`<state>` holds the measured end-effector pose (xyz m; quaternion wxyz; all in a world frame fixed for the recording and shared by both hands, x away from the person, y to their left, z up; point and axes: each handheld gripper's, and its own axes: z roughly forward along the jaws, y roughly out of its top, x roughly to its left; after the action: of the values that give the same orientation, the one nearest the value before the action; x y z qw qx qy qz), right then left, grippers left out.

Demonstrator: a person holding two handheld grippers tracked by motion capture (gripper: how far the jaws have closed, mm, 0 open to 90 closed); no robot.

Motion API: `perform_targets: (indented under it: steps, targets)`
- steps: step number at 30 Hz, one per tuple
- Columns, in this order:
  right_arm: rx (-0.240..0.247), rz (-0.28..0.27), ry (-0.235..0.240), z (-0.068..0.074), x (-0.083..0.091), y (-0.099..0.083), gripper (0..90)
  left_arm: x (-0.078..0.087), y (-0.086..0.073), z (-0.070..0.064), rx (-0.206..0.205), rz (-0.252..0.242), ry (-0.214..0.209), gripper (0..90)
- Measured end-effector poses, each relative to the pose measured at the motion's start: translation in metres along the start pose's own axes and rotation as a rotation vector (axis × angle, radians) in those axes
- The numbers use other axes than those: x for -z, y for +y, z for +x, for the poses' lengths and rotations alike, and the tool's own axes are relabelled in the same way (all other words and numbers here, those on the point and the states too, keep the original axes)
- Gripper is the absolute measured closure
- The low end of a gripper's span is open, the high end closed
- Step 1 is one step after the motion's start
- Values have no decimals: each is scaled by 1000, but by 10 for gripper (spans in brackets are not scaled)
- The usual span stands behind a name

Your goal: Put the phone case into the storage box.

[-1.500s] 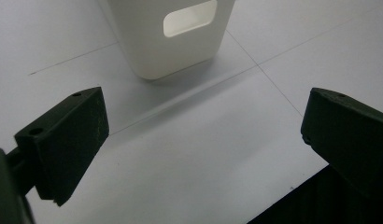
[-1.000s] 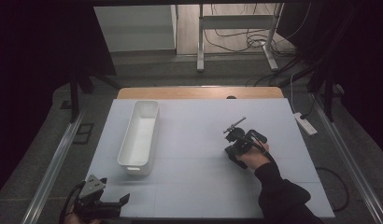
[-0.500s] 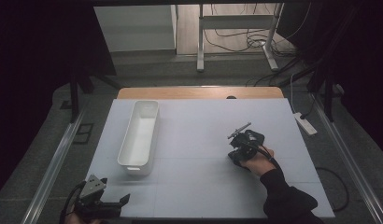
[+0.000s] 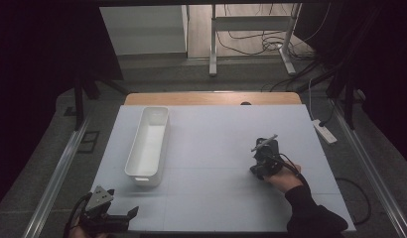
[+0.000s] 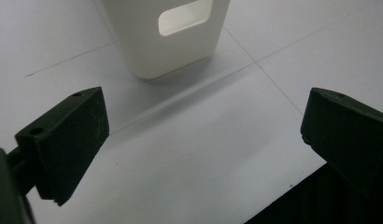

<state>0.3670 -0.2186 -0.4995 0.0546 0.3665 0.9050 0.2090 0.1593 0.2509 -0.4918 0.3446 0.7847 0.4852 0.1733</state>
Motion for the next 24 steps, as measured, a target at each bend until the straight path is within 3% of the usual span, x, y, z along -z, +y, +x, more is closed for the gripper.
perform_targets:
  steps: [24]
  targets:
    - [-79, -14, -45, -26, 19, -33, 898, -1, 1, -1, -12, 7, 2, 18]
